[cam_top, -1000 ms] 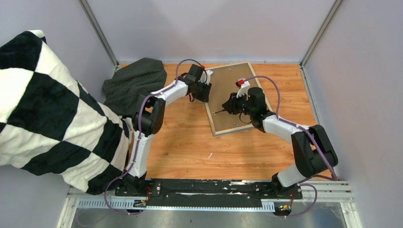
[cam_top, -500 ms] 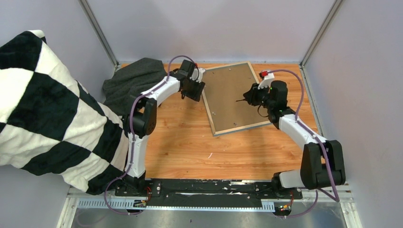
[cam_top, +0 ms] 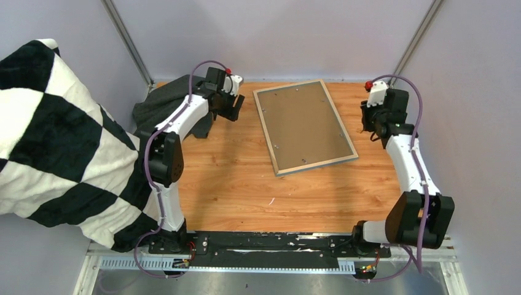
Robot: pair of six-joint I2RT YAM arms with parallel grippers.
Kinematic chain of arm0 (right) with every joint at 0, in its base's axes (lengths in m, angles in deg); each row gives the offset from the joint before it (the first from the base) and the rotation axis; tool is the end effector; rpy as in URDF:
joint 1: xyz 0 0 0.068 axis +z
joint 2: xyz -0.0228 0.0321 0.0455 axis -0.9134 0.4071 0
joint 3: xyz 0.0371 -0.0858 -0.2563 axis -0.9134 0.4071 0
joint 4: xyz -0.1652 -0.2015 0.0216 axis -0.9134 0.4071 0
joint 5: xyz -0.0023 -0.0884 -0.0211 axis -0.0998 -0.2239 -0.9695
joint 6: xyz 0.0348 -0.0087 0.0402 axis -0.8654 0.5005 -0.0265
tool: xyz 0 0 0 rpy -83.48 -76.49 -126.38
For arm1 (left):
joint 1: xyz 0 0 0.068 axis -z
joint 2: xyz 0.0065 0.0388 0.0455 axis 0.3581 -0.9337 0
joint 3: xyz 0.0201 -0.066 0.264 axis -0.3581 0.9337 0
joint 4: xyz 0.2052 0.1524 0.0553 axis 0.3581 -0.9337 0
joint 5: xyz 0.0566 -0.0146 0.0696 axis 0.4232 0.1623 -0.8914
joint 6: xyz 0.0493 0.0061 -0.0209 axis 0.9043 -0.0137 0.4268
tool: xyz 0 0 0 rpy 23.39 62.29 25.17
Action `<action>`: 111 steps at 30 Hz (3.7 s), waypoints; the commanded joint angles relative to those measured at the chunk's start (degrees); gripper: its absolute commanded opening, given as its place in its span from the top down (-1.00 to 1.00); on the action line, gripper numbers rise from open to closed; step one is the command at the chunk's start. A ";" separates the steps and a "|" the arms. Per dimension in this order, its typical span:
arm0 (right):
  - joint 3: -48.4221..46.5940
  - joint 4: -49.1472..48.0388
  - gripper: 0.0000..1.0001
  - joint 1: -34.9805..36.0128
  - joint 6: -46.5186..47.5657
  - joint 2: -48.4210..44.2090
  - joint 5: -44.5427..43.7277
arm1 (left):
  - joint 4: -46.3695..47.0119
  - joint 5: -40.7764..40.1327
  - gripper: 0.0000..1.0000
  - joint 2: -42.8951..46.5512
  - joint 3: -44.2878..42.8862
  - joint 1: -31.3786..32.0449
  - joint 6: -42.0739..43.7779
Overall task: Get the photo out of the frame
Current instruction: Place the screwdriver at the center of the board, then turn over the photo frame at the center of the board.
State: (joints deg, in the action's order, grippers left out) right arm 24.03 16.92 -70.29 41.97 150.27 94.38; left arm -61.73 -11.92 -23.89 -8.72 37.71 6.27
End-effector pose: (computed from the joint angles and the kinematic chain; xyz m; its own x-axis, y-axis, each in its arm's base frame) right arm 0.2981 -0.0159 0.3241 -0.3915 -0.2162 -0.8944 -0.1953 0.9694 -0.1488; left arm 0.4246 -0.1326 0.2622 -0.6719 0.3519 -0.6516 0.4707 0.8823 -0.0088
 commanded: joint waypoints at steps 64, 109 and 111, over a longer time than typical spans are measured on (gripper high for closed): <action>-29.50 30.09 -0.69 -9.93 3.93 36.04 -5.99 | -2.65 8.59 -1.00 28.63 35.34 -2.74 17.86; -46.85 21.30 -0.30 42.19 -17.30 54.09 -9.62 | 12.05 8.44 -1.00 40.79 42.21 -15.15 19.98; -46.64 21.31 -0.21 42.63 -17.39 54.78 -9.68 | 15.00 7.30 -1.00 41.33 42.44 -15.15 20.26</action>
State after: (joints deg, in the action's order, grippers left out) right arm -21.89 37.46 -29.46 25.76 203.40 85.82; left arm -54.12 -2.41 15.36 32.72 22.65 24.74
